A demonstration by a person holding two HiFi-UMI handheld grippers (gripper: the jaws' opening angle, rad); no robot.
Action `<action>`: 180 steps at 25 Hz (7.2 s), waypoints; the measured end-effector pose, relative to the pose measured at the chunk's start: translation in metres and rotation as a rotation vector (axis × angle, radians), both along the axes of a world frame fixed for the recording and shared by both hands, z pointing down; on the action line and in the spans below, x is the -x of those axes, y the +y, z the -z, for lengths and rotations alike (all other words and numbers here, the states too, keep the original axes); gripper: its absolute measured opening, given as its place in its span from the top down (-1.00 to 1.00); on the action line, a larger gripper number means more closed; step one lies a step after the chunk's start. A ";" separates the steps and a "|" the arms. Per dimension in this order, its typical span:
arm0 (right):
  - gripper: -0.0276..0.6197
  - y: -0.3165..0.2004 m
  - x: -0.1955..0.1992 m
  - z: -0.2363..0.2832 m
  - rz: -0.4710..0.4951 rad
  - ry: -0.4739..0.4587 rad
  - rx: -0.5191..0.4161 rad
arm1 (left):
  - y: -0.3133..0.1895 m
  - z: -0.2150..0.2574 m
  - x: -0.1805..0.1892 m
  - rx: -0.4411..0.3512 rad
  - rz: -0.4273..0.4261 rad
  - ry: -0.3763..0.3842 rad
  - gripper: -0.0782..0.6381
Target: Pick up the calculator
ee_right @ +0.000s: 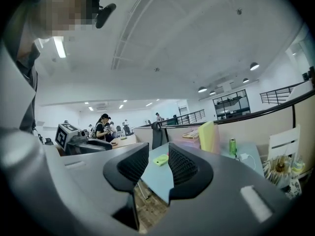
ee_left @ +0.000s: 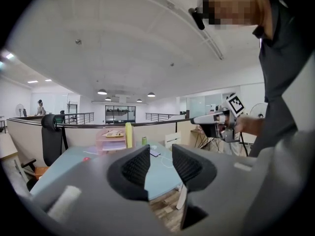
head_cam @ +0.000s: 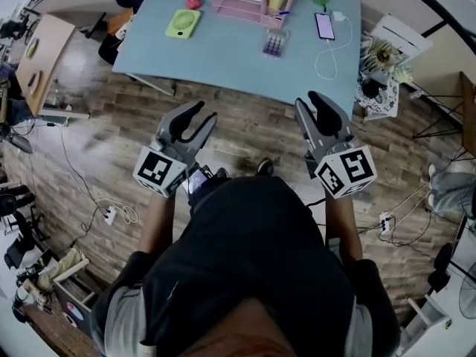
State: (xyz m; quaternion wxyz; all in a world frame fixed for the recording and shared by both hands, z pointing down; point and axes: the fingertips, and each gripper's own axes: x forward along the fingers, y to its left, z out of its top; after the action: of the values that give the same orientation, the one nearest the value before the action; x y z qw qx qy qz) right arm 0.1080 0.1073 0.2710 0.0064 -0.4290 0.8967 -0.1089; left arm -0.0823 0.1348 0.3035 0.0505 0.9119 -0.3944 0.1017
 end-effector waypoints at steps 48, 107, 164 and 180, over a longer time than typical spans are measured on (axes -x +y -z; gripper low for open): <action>0.59 -0.102 0.017 -0.004 -0.439 0.059 0.035 | -0.200 -0.003 0.004 -0.061 -0.465 0.098 0.24; 0.58 -0.309 -0.033 -0.097 -0.098 0.020 0.217 | -0.325 -0.111 -0.052 0.216 -0.181 0.029 0.24; 0.49 -0.403 -0.012 -0.406 0.090 0.128 0.741 | -0.438 -0.384 -0.129 0.681 -0.132 -0.042 0.22; 0.53 -0.399 0.006 -0.382 0.046 0.163 0.669 | -0.436 -0.359 -0.131 0.618 -0.142 -0.129 0.27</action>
State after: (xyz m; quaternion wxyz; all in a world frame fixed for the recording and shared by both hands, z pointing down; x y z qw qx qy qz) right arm 0.1025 -0.2919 0.6531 -0.2086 -0.3941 0.8185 -0.3623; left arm 0.0484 -0.3011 0.6628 0.2928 0.8703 -0.2825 0.2775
